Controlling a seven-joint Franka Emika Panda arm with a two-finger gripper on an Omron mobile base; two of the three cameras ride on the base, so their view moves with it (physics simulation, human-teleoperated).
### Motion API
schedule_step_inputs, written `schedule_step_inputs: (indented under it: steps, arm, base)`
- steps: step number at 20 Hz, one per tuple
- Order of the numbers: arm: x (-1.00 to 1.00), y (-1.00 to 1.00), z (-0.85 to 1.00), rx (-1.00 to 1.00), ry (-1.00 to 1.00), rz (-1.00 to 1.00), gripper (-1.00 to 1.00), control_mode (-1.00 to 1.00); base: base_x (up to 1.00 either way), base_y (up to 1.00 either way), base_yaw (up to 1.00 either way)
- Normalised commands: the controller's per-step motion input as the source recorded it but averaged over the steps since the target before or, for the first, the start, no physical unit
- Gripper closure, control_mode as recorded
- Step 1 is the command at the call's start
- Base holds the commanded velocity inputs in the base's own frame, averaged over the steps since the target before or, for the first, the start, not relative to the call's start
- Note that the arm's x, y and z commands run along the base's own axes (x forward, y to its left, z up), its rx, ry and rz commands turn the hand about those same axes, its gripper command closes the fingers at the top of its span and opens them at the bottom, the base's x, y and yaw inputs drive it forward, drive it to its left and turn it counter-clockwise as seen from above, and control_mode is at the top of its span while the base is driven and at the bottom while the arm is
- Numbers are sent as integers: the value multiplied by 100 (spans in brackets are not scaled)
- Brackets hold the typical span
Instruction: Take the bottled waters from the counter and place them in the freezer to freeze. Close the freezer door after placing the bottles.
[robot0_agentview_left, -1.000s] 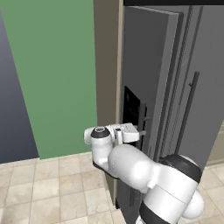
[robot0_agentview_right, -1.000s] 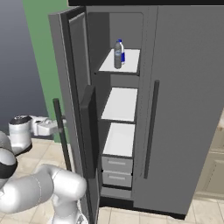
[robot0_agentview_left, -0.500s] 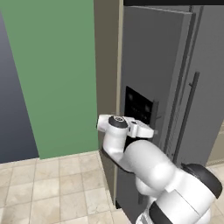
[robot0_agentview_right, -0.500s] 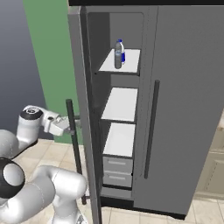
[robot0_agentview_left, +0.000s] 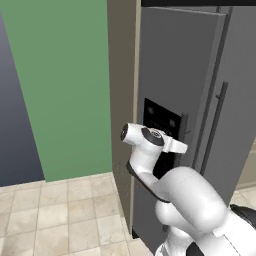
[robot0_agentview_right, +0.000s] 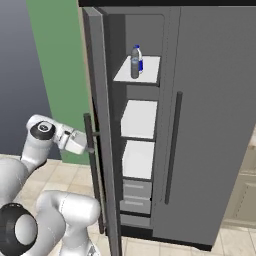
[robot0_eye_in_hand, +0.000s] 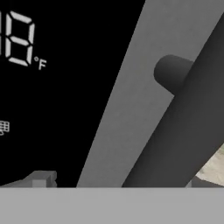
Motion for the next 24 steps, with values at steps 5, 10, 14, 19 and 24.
schedule_step_inputs:
  steps: [5,10,14,19,24]
  arm:
    - [18,-23,4,11,0,34,-100,-100]
    - [8,-35,2,15,0,29,-100,-100]
    - [11,-44,1,19,0,10,-100,-100]
    - [10,-48,5,24,1,7,-100,-100]
    - [16,-43,9,27,9,3,-100,-100]
  base:
    - [0,0,0]
    - [0,0,0]
    - [0,0,0]
    - [0,0,0]
    - [0,0,0]
